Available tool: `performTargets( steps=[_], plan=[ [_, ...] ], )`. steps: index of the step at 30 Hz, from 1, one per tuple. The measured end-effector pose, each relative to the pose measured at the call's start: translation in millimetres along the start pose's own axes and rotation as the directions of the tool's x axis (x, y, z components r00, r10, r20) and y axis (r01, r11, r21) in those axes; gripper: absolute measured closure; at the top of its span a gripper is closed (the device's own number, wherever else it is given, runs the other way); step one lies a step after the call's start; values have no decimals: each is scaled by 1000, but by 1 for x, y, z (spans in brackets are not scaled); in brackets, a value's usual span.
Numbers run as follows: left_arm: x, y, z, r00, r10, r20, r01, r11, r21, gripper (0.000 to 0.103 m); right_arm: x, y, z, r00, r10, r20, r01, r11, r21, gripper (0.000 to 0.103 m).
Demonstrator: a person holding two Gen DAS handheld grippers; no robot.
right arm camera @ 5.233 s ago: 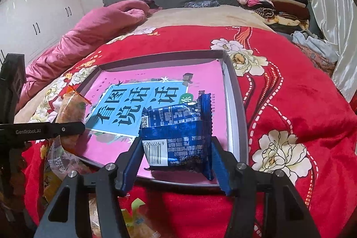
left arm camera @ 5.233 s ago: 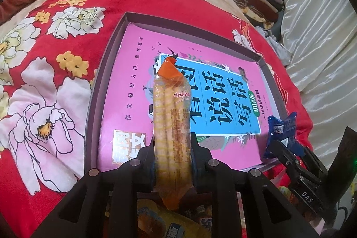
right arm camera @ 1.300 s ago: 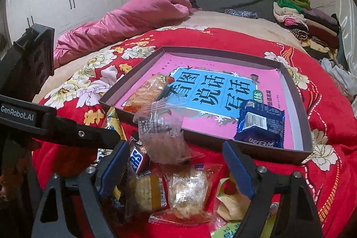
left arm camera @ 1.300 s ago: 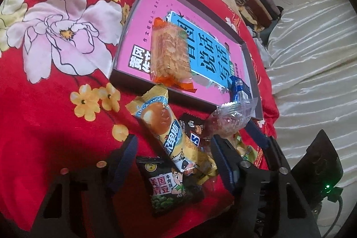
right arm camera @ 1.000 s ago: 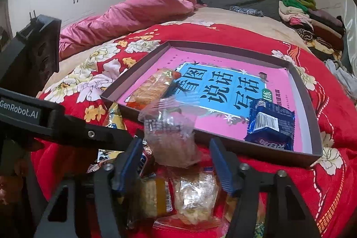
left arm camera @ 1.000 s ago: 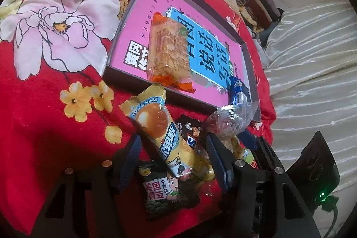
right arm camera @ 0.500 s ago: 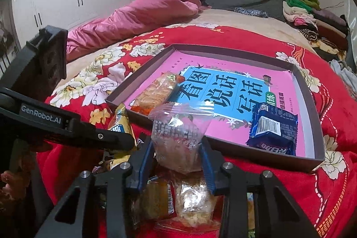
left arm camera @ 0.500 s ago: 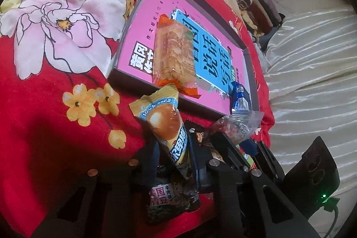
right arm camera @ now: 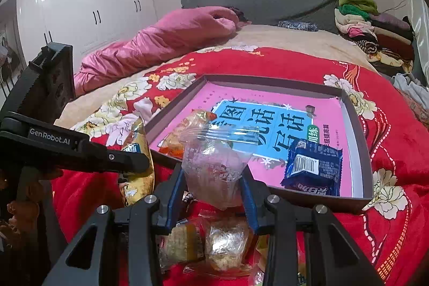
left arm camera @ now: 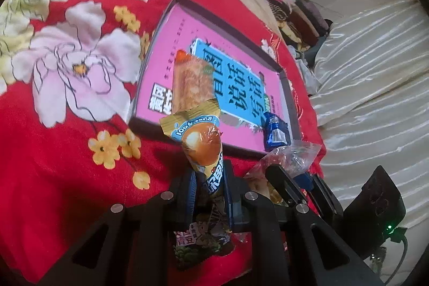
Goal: Organize snacks
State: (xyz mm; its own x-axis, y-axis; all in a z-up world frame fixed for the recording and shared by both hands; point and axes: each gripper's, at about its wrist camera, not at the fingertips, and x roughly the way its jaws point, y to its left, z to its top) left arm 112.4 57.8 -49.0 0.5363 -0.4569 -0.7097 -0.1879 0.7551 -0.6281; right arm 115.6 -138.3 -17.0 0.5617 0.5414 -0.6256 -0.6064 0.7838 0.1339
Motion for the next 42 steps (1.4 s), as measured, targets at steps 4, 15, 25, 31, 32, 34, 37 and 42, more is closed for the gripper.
performTargets(
  steps=[4, 15, 25, 31, 32, 34, 37, 42],
  plan=[
    [-11, -7, 1, 999, 19, 34, -20, 999, 39, 85, -5, -1, 2, 1000, 3, 20, -3, 1000, 4, 63],
    [-29, -24, 2, 995, 37, 89, -46, 993, 105, 85, -14, -10, 5, 999, -4, 50, 2, 999, 38, 63],
    [-40, -39, 2, 988, 59, 145, -82, 984, 158, 85, -25, -22, 8, 996, 1, 90, -9, 996, 88, 63],
    [-43, -47, 3, 984, 62, 164, -90, 981, 173, 85, -34, -34, 10, 993, -19, 120, 4, 992, 124, 63],
    [-44, -48, 3, 984, 63, 167, -92, 980, 175, 85, -34, -35, 11, 992, -22, 122, 6, 992, 129, 63],
    [-44, -51, 2, 983, 62, 171, -93, 979, 183, 85, -37, -38, 11, 991, -26, 129, 9, 991, 136, 63],
    [-46, -57, 1, 981, 63, 181, -98, 976, 194, 85, -40, -40, 12, 990, -30, 140, 10, 990, 143, 63],
    [-47, -65, 1, 979, 64, 194, -105, 972, 209, 85, -43, -42, 13, 988, -35, 150, 14, 990, 142, 63]
  ],
)
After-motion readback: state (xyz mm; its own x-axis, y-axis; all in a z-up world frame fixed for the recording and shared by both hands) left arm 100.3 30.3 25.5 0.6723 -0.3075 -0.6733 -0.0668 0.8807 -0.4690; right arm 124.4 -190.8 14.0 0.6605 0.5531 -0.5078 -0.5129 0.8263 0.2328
